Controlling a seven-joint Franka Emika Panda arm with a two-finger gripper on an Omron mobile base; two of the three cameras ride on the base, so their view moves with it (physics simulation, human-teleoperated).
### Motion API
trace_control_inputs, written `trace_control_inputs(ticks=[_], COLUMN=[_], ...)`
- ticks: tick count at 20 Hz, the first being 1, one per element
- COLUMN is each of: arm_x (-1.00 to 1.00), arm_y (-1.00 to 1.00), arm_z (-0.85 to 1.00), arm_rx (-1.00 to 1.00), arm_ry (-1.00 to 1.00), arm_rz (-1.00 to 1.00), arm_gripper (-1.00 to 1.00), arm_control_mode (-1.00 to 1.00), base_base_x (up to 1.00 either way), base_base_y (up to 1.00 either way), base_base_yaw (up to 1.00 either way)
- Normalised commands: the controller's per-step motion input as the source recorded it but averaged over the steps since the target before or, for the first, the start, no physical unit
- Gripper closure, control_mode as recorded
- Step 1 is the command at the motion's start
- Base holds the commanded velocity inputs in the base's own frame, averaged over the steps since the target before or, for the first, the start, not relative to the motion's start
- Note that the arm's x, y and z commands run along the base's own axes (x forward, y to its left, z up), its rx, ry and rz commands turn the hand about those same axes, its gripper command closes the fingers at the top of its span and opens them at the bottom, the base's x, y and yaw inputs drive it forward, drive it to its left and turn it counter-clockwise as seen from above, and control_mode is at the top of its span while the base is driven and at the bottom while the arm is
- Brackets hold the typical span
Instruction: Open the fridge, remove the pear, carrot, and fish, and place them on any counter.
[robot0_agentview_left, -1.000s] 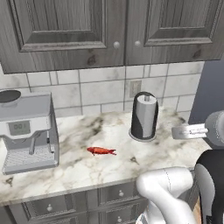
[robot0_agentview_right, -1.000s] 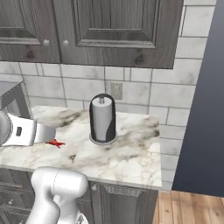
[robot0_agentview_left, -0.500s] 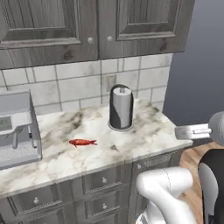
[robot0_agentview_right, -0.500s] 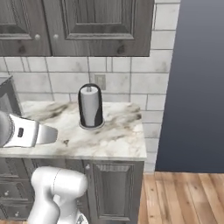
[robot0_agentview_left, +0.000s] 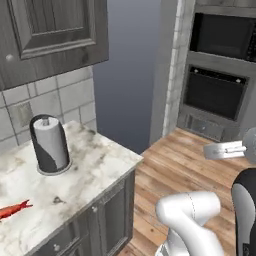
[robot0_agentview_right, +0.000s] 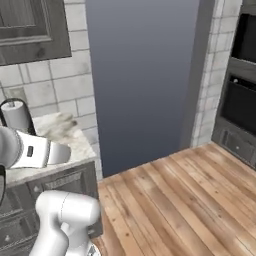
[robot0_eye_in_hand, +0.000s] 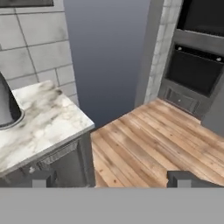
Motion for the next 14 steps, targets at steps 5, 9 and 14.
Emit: trace_control_inputs(ticks=[5, 9, 14], arm_x=[0.0, 0.0, 0.0], arm_y=[0.0, 0.0, 0.0], arm_z=[0.0, 0.0, 0.0], arm_rx=[0.0, 0.0, 0.0], arm_ry=[0.0, 0.0, 0.0], arm_rz=[0.0, 0.0, 0.0], arm_gripper=[-1.0, -1.0, -1.0], arm_control_mode=[1.0, 1.0, 1.0], base_base_x=[0.0, 0.0, 0.01], base_base_y=[-0.56, -0.62, -0.58], base_base_yaw=[-0.86, -0.85, -0.7])
